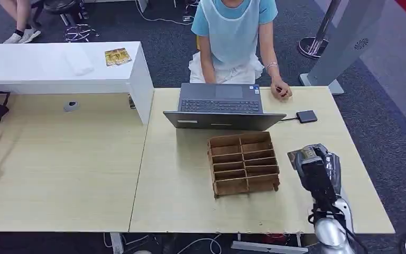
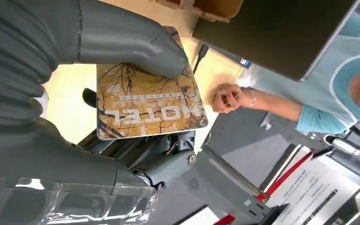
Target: Pass the card to the sensor for recognition and then transmit it.
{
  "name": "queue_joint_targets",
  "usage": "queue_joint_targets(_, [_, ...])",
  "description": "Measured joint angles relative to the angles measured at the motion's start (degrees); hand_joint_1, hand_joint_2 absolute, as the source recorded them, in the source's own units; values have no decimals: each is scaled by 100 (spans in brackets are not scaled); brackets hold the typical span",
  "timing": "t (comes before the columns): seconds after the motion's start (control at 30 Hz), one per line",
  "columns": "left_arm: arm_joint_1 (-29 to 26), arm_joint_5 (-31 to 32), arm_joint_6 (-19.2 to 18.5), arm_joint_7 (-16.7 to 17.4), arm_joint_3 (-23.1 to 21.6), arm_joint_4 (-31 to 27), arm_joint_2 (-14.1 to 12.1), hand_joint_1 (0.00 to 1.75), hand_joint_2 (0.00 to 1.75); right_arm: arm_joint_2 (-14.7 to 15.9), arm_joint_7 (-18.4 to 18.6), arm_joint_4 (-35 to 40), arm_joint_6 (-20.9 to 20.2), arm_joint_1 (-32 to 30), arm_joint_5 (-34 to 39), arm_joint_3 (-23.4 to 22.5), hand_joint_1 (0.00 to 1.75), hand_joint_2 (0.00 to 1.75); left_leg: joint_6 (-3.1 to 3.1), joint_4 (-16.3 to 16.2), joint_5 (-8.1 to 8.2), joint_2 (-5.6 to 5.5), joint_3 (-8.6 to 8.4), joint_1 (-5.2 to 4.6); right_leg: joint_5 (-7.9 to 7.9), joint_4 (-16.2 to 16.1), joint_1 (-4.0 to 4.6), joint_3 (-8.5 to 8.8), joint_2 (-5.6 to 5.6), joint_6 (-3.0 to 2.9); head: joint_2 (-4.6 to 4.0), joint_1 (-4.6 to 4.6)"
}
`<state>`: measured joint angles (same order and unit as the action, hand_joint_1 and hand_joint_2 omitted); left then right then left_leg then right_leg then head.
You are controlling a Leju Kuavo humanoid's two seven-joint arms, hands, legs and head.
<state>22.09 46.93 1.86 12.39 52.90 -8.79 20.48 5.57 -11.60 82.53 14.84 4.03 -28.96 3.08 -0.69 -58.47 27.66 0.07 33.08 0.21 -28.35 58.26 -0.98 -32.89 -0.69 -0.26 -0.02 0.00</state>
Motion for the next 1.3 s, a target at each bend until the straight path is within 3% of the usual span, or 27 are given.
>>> queue_joint_targets(0.37, [-64,-1210,-35,208,-967,-107,2,0,0,-2,-98,-109,-558,538,763,-114,168,175,0,0,-1,0,0,0,1,1,0,0,1,0,0,0])
queue_joint_targets(0.63, [-160,-2214,11,426,-2141,-323,-24,0,0,0,-42,-321,-925,1269,1222,-122,169,175,0,-1,-2,0,0,0,1,3,0,-1,0,0,2,0])
queue_joint_targets(0.87, [-276,-1878,13,557,-3037,-457,-129,0,0,0,90,-439,-927,1710,1237,-98,169,175,0,-1,-1,0,2,0,1,2,0,-1,-1,0,0,0])
queue_joint_targets(1.03, [-395,-1537,352,774,-3543,-476,-197,0,0,2,131,-439,-850,1771,1237,-98,169,175,1,-1,-1,-1,2,0,1,1,0,-1,-2,0,0,0])
queue_joint_targets(1.3, [-426,-1484,391,826,-3880,-476,-240,0,0,4,159,-439,-850,1789,1237,-98,169,175,0,-1,-2,-1,1,0,1,3,0,0,-3,0,2,0])
